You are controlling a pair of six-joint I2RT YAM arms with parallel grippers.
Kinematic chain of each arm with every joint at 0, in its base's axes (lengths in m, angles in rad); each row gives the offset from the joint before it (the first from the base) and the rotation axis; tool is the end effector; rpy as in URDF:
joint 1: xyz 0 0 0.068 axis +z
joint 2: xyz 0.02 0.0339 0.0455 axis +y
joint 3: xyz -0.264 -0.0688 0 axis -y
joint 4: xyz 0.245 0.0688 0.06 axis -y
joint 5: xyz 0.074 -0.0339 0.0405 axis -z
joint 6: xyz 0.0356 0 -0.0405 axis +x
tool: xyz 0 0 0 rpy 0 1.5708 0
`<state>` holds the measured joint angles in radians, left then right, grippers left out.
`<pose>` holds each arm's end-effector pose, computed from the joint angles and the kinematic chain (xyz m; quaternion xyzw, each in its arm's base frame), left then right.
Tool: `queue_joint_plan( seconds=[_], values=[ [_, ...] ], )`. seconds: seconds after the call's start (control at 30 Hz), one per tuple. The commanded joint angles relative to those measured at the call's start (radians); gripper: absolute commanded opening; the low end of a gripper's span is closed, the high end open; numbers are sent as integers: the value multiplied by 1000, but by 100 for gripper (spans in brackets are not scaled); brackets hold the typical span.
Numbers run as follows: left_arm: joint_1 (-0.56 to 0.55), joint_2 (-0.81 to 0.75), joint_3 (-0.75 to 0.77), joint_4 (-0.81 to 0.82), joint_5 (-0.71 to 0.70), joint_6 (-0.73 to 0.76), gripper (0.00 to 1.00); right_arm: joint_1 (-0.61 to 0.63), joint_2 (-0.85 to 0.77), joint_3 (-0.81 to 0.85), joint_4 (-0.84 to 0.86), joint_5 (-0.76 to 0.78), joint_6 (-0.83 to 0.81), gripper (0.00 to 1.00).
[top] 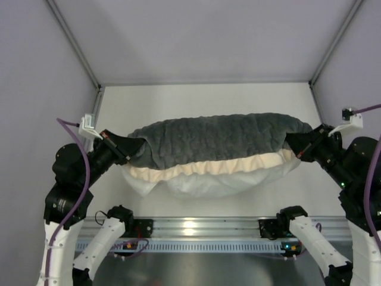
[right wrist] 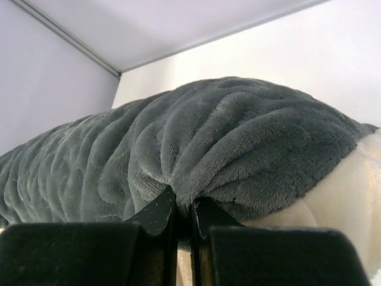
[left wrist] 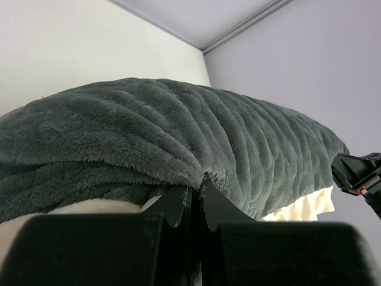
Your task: Remove the pillowcase from the pillow
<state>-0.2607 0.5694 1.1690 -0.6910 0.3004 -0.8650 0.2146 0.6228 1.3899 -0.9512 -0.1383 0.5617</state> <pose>0.0684 -0.0292 0.4338 -0.1210 0.7273 -0.4491 0.5047 0.0456 0.0150 0.4607 0.0890 0.7634 0.2905 0.5700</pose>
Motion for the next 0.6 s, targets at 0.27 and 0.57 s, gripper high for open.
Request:
queue_joint_plan(
  seconds=[0.27, 0.57],
  values=[
    [-8, -133, 24, 78, 163, -92, 0, 22, -103, 11, -47, -174, 70, 0],
    [-3, 223, 130, 63, 89, 13, 0, 25, 159, 101, 58, -225, 130, 0]
  ],
)
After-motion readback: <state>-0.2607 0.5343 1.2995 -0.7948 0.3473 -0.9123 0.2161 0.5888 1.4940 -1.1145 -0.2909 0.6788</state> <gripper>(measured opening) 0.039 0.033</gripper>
